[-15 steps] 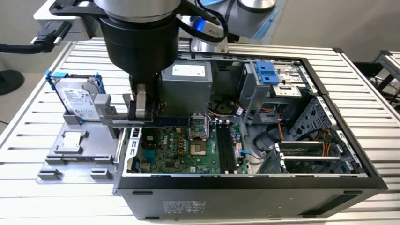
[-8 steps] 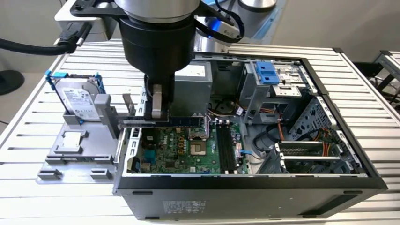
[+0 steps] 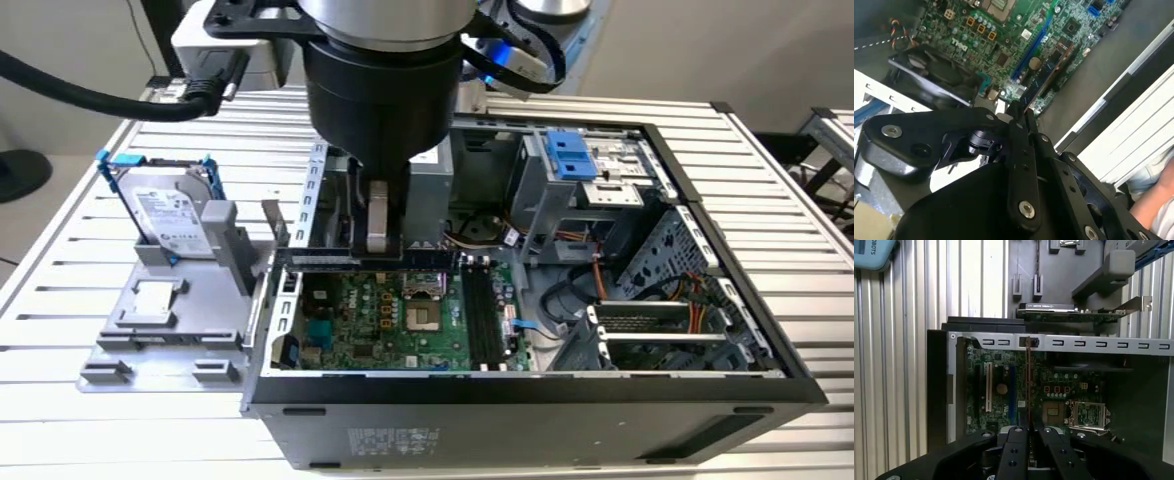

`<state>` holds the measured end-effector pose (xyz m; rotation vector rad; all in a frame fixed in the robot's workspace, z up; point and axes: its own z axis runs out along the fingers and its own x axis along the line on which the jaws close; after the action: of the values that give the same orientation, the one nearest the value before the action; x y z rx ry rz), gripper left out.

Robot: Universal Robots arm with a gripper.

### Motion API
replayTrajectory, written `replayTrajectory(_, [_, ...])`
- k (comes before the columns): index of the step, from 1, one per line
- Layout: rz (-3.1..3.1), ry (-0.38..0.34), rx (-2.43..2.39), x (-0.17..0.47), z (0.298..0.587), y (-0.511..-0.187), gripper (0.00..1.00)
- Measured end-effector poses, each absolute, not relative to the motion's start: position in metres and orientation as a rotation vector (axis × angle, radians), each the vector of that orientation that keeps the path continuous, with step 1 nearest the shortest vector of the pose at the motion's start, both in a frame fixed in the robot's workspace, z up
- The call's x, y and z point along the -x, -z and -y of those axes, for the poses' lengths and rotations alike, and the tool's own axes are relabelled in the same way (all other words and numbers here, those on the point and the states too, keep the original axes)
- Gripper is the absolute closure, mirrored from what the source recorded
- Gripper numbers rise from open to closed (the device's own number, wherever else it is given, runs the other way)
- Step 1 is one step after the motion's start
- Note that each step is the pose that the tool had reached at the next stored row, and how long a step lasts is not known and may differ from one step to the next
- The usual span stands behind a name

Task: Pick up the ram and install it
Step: 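Pick up the ram and move it above insertion slot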

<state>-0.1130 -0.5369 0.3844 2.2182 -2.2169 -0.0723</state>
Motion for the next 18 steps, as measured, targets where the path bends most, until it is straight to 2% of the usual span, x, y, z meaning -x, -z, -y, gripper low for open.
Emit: replayTrajectory(18, [2.216, 0.072, -2.219, 0.038, 0.537, -0.384, 1.0])
